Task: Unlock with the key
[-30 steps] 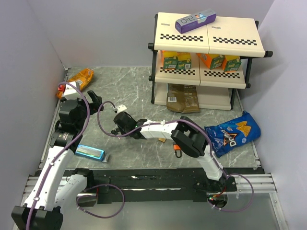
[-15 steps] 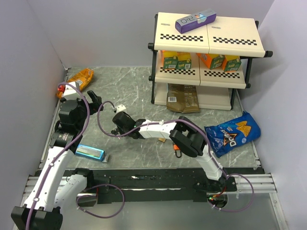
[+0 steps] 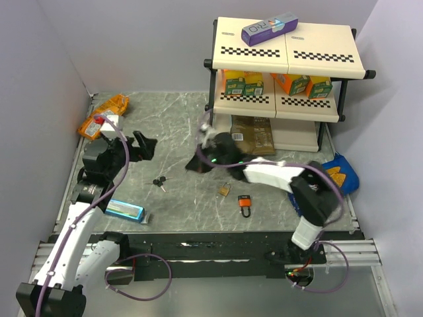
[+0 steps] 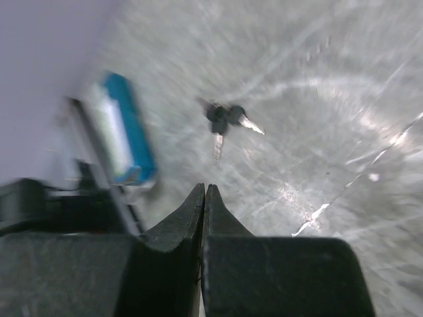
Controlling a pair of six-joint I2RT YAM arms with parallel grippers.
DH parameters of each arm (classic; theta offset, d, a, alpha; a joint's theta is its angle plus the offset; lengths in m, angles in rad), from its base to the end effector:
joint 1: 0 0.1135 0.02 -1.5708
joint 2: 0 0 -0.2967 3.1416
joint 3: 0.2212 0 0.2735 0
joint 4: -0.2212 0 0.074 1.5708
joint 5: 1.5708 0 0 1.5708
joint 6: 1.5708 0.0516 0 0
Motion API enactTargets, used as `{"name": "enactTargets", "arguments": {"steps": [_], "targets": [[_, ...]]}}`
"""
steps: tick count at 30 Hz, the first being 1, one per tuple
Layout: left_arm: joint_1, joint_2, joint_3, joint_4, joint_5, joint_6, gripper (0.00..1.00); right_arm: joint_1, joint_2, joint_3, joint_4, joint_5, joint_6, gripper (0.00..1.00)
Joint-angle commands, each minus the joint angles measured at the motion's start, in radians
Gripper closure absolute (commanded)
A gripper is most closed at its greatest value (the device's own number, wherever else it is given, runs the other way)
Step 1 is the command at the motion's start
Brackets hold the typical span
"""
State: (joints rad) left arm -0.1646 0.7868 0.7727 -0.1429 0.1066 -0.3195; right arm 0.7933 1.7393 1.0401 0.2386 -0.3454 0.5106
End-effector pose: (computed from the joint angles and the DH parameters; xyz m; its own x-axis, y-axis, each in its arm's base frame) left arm 0.1983 -0.0385 0.3602 -0.2302 -0.2783 -0.9325 0.2047 0.9229 -0.3260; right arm 0.2839 0.3133 0.2257 -0.7037 -0.0594 -0.7080 -0.6183 0.5421 0.5691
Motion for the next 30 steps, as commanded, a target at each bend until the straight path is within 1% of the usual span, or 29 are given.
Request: {"name": "enactTargets", "arguments": {"steps": [1, 3, 5, 8, 12, 13, 14, 16, 17, 18, 19, 22, 25, 30], "targets": [[-0.015, -0.014, -0.024, 0.167, 0.457, 0.024, 0.04, -0.133, -0.185, -0.126, 0.226, -0.369, 0.137, 1.00], [-0.027, -0.005, -0.041, 0.209, 0.562, -0.002, 0.04, -0.163, -0.245, -0.169, 0.219, -0.418, 0.141, 1.00], [-0.053, 0.023, -0.055, 0.275, 0.683, -0.029, 0.04, -0.184, -0.334, -0.176, 0.138, -0.428, 0.099, 1.00], [-0.104, 0.074, -0.053, 0.328, 0.757, -0.064, 0.04, -0.186, -0.440, -0.155, -0.007, -0.408, 0.037, 1.00], [-0.165, 0.127, -0.032, 0.359, 0.769, -0.076, 0.04, -0.187, -0.543, -0.126, -0.099, -0.357, 0.039, 1.00], [-0.170, 0.135, -0.030, 0.374, 0.768, -0.088, 0.04, -0.184, -0.575, -0.121, -0.108, -0.357, 0.039, 1.00], [-0.171, 0.137, -0.033, 0.431, 0.763, -0.110, 0.04, -0.186, -0.589, -0.120, -0.113, -0.363, 0.036, 1.00], [-0.176, 0.150, -0.049, 0.544, 0.797, -0.215, 0.04, -0.186, -0.625, -0.115, -0.116, -0.365, 0.034, 1.00], [-0.180, 0.160, -0.065, 0.671, 0.814, -0.257, 0.04, -0.187, -0.638, -0.114, -0.127, -0.362, 0.031, 1.00], [-0.190, 0.172, -0.067, 0.718, 0.850, -0.327, 0.04, -0.187, -0.650, -0.107, -0.133, -0.362, 0.028, 1.00], [-0.197, 0.205, -0.066, 0.755, 0.864, -0.351, 0.04, -0.189, -0.667, -0.103, -0.137, -0.366, 0.026, 1.00], [-0.254, 0.281, 0.005, 0.778, 0.904, -0.360, 0.01, -0.192, -0.701, -0.089, -0.148, -0.397, 0.028, 1.00], [-0.320, 0.345, 0.058, 0.782, 0.948, -0.352, 0.01, -0.200, -0.736, -0.089, -0.134, -0.428, 0.037, 1.00], [-0.394, 0.432, 0.095, 0.858, 1.012, -0.421, 0.02, -0.223, -0.805, -0.112, -0.090, -0.472, 0.077, 1.00]]}}
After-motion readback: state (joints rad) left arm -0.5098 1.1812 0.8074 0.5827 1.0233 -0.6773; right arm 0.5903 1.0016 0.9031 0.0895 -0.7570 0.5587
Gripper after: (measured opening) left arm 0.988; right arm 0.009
